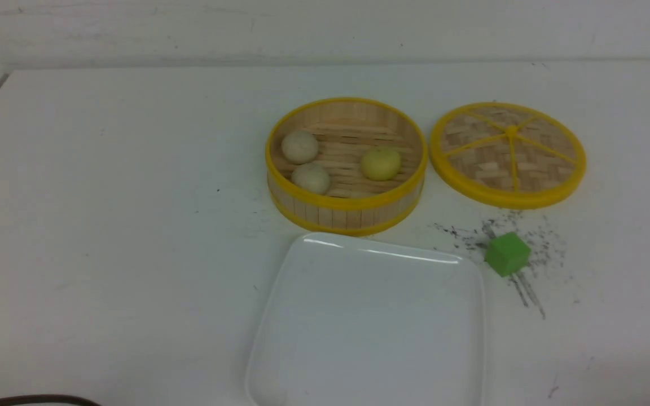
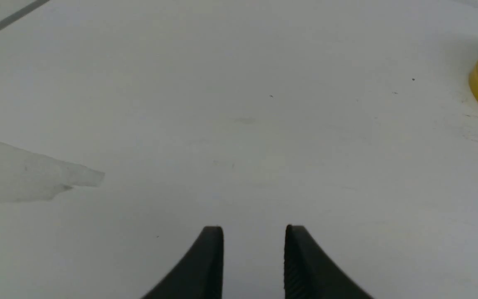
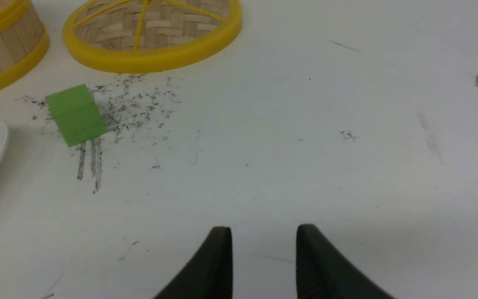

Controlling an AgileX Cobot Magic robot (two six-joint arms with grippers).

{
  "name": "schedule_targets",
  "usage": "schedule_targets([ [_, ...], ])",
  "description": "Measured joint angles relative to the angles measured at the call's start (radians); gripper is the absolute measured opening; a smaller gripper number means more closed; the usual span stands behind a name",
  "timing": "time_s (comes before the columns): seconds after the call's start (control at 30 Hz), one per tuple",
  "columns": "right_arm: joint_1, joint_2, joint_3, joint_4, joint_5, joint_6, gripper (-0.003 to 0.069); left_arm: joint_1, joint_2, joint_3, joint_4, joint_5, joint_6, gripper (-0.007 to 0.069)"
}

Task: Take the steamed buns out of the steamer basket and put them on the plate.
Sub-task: Use the right arm to grab the steamed stuffed bun that is closest to it

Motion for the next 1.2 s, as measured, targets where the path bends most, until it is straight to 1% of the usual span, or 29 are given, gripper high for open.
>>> schedule_targets([
  [0.7, 0.0, 0.0, 0.0, -0.001, 0.0, 0.0, 0.0239, 0.0, 0.0, 0.0, 0.0, 0.0, 0.0, 0.0242],
  [0.9, 0.0, 0.0, 0.001, -0.025, -0.007, 0.0, 0.0239, 0.0, 0.0, 0.0, 0.0, 0.0, 0.0, 0.0242],
  [1.1, 0.0, 0.0, 0.009, -0.023, -0.075, 0.002, 0.0239, 0.0, 0.0, 0.0, 0.0, 0.0, 0.0, 0.0242],
  [1.13, 0.0, 0.0, 0.009, -0.004, -0.118, 0.01, 0.0239, 0.0, 0.0, 0.0, 0.0, 0.0, 0.0, 0.0242],
  [1.17, 0.0, 0.0, 0.009, -0.001, -0.122, 0.011, 0.0239, 0.0, 0.0, 0.0, 0.0, 0.0, 0.0, 0.0242],
  [1.2, 0.0, 0.0, 0.009, 0.035, -0.151, 0.026, 0.0239, 0.0, 0.0, 0.0, 0.0, 0.0, 0.0, 0.0242],
])
